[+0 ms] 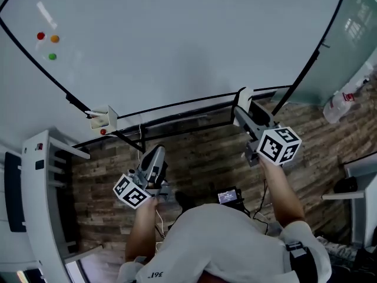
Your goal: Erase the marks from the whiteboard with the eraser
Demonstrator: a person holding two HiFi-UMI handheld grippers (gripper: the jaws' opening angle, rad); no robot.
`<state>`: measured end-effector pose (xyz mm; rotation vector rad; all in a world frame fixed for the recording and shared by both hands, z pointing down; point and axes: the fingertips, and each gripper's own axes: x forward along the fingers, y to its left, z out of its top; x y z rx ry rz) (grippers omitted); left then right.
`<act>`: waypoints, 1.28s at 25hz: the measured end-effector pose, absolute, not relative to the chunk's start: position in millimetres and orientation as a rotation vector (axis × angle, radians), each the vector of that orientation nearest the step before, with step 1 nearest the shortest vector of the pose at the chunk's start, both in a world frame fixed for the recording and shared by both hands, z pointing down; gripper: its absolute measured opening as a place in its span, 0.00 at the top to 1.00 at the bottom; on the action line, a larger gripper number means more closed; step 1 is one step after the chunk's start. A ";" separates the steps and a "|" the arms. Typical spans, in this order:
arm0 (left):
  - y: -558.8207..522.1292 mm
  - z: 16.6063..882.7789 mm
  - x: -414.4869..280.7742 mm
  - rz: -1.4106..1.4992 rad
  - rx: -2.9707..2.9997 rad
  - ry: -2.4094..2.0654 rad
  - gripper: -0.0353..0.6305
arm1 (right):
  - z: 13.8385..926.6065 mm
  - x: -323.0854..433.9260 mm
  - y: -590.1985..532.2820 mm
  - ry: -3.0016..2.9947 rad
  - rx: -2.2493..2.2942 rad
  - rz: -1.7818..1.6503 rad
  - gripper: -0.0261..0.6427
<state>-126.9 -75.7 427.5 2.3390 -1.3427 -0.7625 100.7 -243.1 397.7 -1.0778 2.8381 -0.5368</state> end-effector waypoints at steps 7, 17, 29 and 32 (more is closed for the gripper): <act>-111.9 407.4 -180.2 -0.711 2.436 -1.222 0.94 | 370.5 59.6 -278.2 2.750 -1.241 -0.453 0.58; -138.4 400.6 -218.7 -0.658 2.499 -1.161 0.94 | 329.9 33.7 -310.7 2.709 -1.380 -0.287 0.58; -200.4 368.1 -213.0 -0.598 2.547 -1.434 0.94 | 240.2 43.4 -383.6 2.695 -1.412 -0.059 0.58; -217.0 346.6 -213.8 -0.606 2.581 -1.490 0.94 | 216.1 50.0 -397.1 2.682 -1.416 -0.004 0.58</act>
